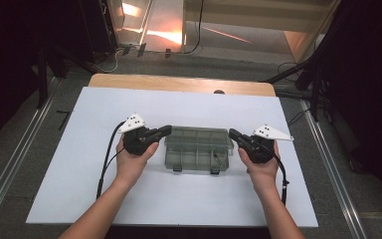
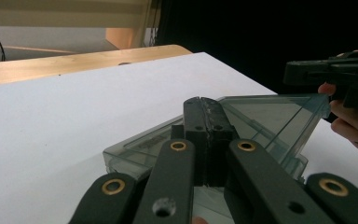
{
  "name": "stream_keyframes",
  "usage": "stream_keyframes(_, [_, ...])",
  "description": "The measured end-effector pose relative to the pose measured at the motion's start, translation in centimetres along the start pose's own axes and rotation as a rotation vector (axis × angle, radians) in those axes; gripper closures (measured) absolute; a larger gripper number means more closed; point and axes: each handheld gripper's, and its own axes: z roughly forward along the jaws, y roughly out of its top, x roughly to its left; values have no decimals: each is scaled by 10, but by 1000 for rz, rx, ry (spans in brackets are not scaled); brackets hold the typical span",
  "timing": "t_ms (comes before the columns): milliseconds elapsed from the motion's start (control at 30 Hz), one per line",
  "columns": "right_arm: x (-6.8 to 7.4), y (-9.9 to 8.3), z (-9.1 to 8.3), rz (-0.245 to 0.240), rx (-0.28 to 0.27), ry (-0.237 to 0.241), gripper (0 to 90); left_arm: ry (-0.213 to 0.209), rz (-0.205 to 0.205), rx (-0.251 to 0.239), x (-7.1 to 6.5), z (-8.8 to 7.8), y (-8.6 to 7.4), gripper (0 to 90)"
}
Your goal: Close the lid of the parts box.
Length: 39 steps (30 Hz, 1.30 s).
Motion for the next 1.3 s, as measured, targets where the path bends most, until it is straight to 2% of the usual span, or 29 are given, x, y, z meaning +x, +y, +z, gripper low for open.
stream_keyframes(367, [14,-16,-6,-21,1,19,900,-15,6,-2,-8,-7,-18,900])
stream_keyframes(500, [17,-24,-8,-20,5,22,900,-11,28,-1,-13,-9,-24,900])
stream_keyframes(567, [17,-27,-9,-17,5,22,900,-17,25,-5,-13,-11,-27,900])
stream_keyframes(767, [20,-35,-12,-18,11,22,900,-4,34,-2,-17,-12,-35,900])
stream_keyframes(933, [25,-42,-13,-13,37,18,900,-1,34,-6,-19,-13,-44,900])
stream_keyframes(1000, [29,-43,-16,-34,35,10,900,4,29,-7,-19,-13,-46,900])
stream_keyframes(1167, [32,-50,-17,-11,24,26,900,21,25,-7,-23,-14,-51,900])
stream_keyframes(1300, [34,-52,-15,-23,29,27,900,27,29,3,-27,-14,-57,900])
